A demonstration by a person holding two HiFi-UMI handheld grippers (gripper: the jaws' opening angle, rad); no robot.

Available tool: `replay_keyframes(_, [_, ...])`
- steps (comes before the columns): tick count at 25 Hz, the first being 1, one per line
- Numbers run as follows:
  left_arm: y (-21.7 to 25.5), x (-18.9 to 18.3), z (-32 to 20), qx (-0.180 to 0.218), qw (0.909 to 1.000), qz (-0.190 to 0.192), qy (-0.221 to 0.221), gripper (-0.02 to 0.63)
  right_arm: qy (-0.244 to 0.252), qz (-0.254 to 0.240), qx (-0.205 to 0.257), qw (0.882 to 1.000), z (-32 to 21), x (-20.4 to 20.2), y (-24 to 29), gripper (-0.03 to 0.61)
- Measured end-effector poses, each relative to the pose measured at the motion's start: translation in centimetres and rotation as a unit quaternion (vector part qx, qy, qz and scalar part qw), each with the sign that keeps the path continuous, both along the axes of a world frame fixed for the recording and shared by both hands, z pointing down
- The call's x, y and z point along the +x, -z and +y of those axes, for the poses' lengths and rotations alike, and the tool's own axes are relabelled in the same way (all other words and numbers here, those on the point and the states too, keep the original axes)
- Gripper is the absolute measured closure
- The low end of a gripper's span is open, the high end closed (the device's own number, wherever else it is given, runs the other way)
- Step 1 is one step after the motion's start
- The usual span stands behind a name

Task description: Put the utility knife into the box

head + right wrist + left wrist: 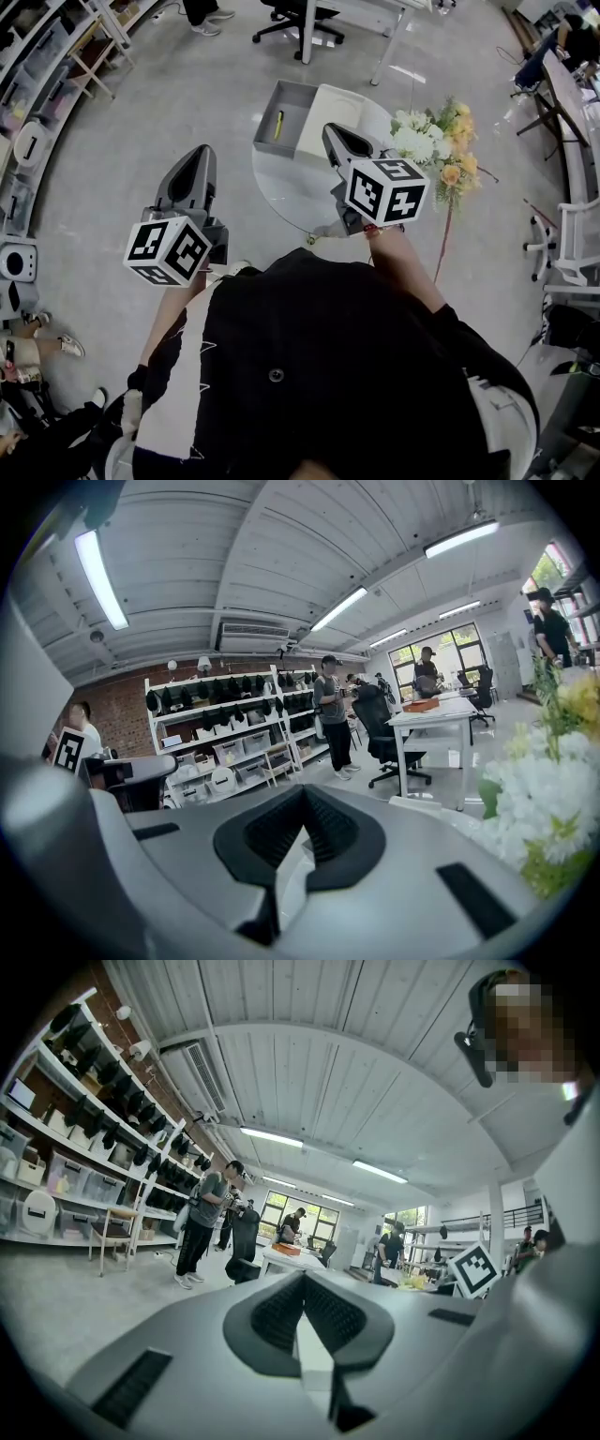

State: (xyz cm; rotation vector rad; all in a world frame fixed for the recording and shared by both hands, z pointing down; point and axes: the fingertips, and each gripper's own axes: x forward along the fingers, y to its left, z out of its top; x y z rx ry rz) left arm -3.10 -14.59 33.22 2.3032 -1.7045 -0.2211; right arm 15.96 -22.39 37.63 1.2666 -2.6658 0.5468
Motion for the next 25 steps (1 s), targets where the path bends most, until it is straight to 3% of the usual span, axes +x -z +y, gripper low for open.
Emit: replay_keyframes(25, [-0.31,0.29,0.15,-0.004,1.0,-0.002,-0.006,0.603,-0.006,-0.028,0.0,1.0,0.36,0.23,0.5,0.574])
